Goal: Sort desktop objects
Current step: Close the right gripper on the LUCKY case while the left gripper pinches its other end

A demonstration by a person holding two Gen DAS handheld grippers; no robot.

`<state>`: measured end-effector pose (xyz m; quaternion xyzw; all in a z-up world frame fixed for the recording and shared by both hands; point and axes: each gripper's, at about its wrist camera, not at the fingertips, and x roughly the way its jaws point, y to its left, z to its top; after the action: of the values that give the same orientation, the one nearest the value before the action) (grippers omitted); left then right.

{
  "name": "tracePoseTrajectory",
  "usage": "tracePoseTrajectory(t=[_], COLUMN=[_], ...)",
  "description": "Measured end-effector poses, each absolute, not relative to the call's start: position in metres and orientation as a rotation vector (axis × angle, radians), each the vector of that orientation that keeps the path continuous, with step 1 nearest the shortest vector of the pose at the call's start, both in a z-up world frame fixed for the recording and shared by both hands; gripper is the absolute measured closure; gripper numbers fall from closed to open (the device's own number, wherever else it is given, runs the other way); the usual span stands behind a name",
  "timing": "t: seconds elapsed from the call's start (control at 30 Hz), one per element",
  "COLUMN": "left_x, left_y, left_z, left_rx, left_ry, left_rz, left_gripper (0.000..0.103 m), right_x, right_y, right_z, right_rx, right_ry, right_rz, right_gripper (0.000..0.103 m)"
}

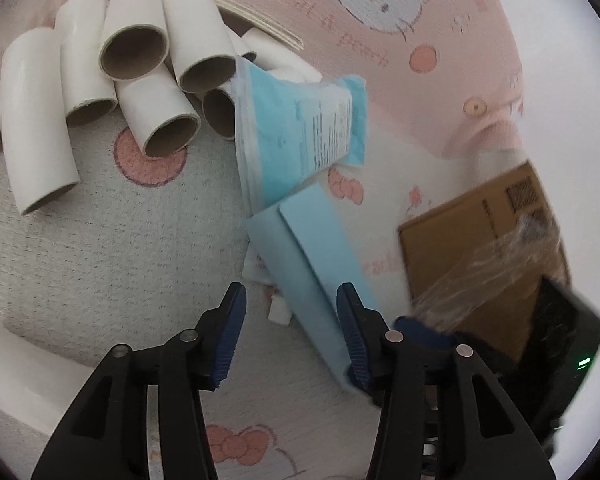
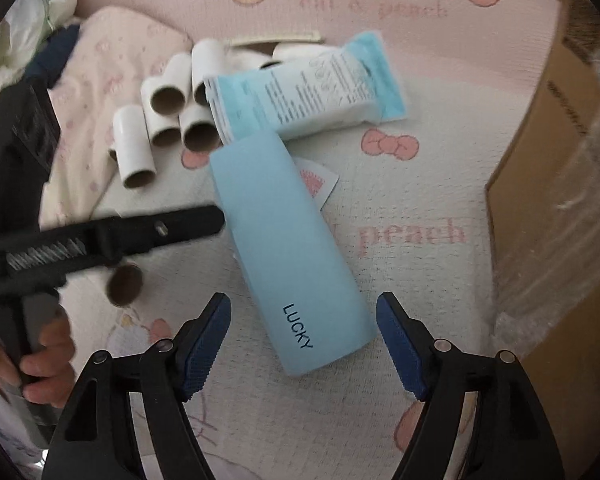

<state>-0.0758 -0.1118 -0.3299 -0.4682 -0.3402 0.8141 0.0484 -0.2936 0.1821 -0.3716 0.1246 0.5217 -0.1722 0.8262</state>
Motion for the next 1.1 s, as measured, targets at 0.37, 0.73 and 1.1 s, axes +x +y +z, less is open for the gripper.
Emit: tracePoseTrajectory(t=[0.37,0.73,1.1], left_x=[-0.102,-0.116,-0.121], left_y=[-0.119,-0.113,-0.108], left_z=[-0.342,-0.348,-0.343], left_rx=[-1.367,-1.392,-1.478], left_ry=[-1.22,-1.262,-1.186], left_rz=[2.438,2.375,2.331], left_gripper=[0.051,0.065,0.058], right_x=[-0.281,-0.274,-0.267], right_y=[0.168,0.174,0.208], right_z=[-0.39,-0.401,-0.403], right_rx=[0.321,0.346,0.37], right_ry=[1.156,1.179,1.166], right_rz=[-0.327,-0.338,-0.388], right_gripper=[0.032,0.04,0.043])
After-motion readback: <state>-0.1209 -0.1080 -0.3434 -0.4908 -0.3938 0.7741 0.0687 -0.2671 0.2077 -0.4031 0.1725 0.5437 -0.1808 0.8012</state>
